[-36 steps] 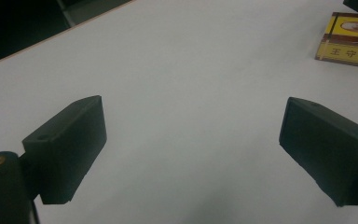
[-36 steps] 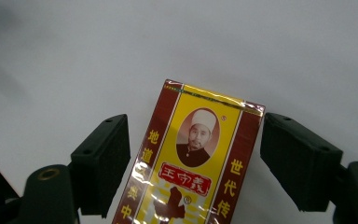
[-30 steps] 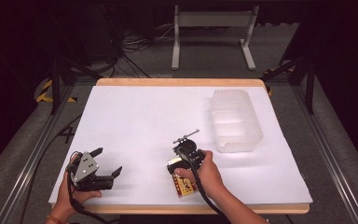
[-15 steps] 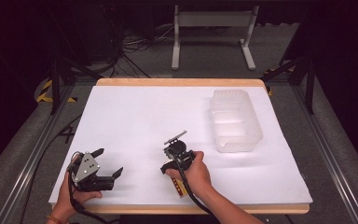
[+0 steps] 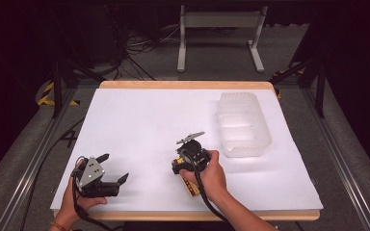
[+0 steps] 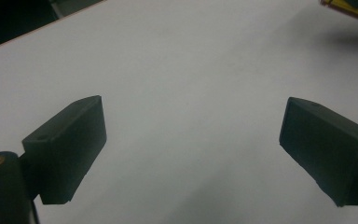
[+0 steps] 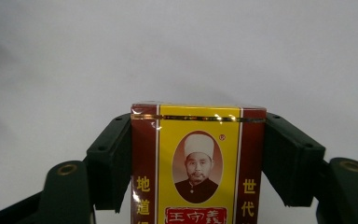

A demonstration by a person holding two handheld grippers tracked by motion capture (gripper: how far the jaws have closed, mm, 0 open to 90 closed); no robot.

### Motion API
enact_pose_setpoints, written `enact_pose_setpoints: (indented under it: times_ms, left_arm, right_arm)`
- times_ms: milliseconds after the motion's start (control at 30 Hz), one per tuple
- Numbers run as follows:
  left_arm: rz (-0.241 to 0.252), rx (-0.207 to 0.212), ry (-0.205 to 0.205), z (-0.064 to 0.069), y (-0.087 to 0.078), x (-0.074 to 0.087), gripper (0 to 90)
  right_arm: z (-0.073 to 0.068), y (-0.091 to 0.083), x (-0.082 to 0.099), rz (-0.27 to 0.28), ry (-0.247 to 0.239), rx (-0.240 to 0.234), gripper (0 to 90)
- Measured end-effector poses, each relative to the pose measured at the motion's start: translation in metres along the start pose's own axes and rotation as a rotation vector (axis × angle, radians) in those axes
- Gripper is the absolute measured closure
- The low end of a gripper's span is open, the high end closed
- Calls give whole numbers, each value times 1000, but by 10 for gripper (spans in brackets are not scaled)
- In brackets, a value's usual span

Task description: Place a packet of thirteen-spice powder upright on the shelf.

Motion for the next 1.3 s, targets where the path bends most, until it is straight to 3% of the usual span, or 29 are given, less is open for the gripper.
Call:
enact_pose_setpoints:
  times_ms: [200, 233, 400, 467, 733, 1167, 1300]
  left_arm:
    - [-1, 10, -4, 0, 1, 0, 78]
    - [0, 17, -6, 0, 1, 0, 78]
    - [1, 26, -17, 0, 1, 1, 78]
    - [-3, 28, -13, 0, 2, 1, 78]
    - [3, 28, -26, -3, 1, 1, 77]
    - [-2, 32, -29, -3, 2, 2, 76]
    - [2, 34, -23, -2, 2, 1, 76]
  right_arm:
    - [8, -10, -4, 57, -17, -13, 327]
    - [12, -13, -7, 94, -15, -13, 327]
    - [25, -18, -11, 160, 4, -30, 327]
    - [31, -22, -13, 198, -9, -33, 327]
    - [56, -44, -27, 358, -27, 19, 328]
    - [94, -60, -48, 459, -4, 115, 328]
    - [118, -63, -51, 495, 59, 140, 328]
Point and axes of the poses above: each handheld gripper's, and its own axes: y roughly forward along the jaws, x roughly out of its underside, z roughly to its right, the point moved 1 cm from there along y, roughly forward along the jaws, and after that the axes turned 11 degrees about x, right-handed, at the moved point
